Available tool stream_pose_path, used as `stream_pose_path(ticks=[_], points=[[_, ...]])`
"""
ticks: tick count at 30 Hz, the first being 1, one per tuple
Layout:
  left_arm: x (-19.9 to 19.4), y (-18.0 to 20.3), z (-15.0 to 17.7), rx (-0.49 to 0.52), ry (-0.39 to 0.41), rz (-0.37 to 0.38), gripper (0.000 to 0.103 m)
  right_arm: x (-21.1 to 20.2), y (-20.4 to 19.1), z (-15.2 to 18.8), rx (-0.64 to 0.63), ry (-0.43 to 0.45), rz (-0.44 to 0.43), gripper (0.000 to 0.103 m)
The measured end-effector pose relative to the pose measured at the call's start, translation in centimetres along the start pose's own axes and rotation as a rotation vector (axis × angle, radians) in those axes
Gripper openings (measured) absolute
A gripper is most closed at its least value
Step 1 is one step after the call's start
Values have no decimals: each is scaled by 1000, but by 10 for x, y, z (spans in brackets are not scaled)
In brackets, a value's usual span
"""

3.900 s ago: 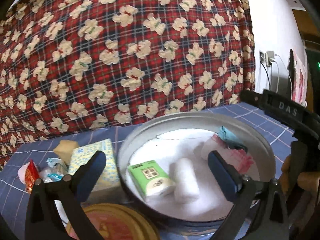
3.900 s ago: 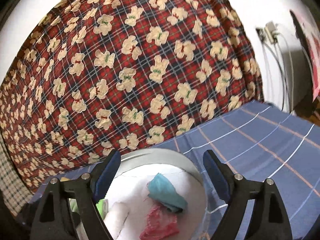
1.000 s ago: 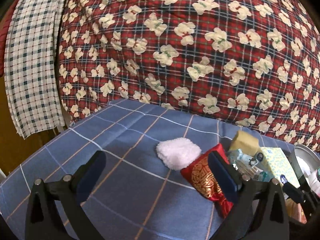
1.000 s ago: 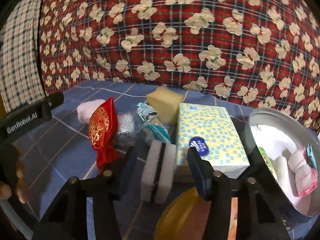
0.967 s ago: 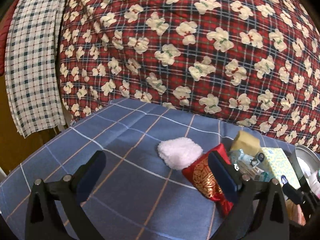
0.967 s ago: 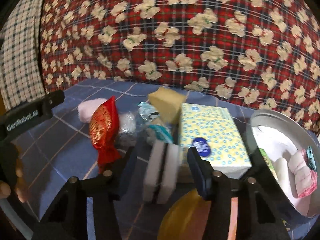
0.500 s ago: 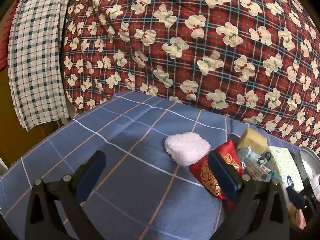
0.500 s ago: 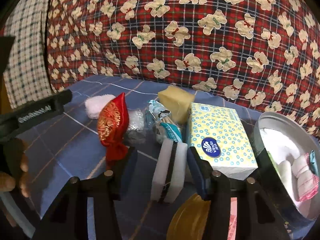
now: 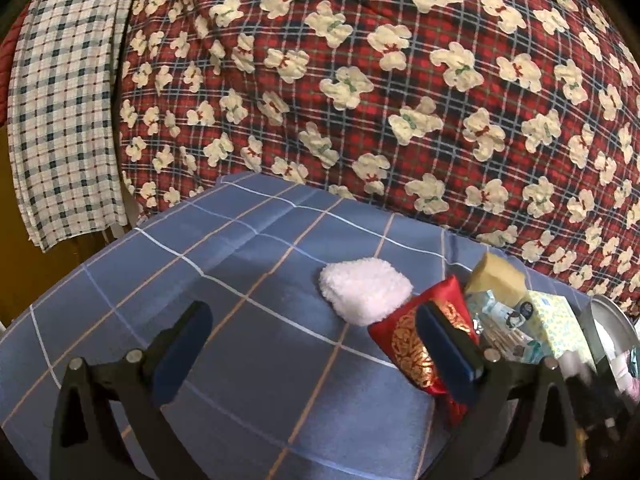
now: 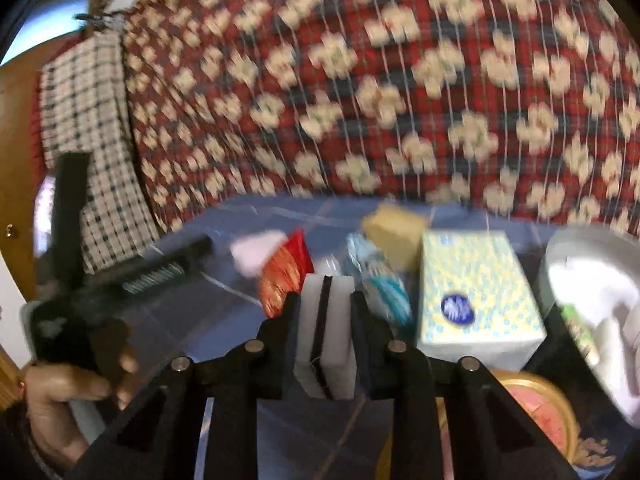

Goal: Organize soft objects
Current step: 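Grasp the red-and-gold pouch with the left gripper while the right gripper lifts the sponge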

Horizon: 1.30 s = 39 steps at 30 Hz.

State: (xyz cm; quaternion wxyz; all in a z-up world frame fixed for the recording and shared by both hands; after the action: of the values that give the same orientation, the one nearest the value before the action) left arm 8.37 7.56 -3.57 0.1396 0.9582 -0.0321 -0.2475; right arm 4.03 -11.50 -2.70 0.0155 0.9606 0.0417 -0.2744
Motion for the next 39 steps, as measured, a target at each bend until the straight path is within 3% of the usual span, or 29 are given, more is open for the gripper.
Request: stream_pose_path(ticks=[5, 9, 14, 19, 21, 23, 27, 34, 36, 39], points=[[5, 23, 6, 73, -19, 75, 103, -32, -9, -12, -26, 161, -9, 27], [21, 52, 15, 140, -88, 137, 103, -50, -7, -19, -46, 268, 51, 27], [48, 75, 19, 152, -183, 131, 103, -58, 4, -22, -23, 291, 78, 27], [72, 71, 21, 86, -244, 79, 100, -58, 19, -23, 12, 280, 86, 27], [80, 68, 26, 73, -277, 90, 83, -54, 25, -22, 36, 260, 83, 27], [85, 62, 33, 19, -325, 160, 67, -50, 30, -22, 68, 238, 68, 27], [73, 45, 35, -64, -300, 221, 41, -48, 38, -21, 104, 221, 60, 27], [52, 39, 34, -102, -248, 266, 37, -48, 39, -19, 104, 219, 63, 27], [45, 39, 29, -72, -199, 232, 29, -49, 39, -18, 100, 223, 69, 27], [30, 38, 14, -46, -83, 211, 28, -50, 40, -19, 104, 233, 73, 27]])
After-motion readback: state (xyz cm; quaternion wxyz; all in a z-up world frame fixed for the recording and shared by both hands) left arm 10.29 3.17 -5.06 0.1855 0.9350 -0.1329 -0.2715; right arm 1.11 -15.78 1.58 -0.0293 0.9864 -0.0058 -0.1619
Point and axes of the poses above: each gripper's, at about its wrist camera, not at the fingertips, and x roughly the way its jaws point, y to its right, z to its underside, the point moved 5 cm from there along x, roughly the way its jaws point, and after that the axes turned 11 degrees about z, right-handed, at the moved point
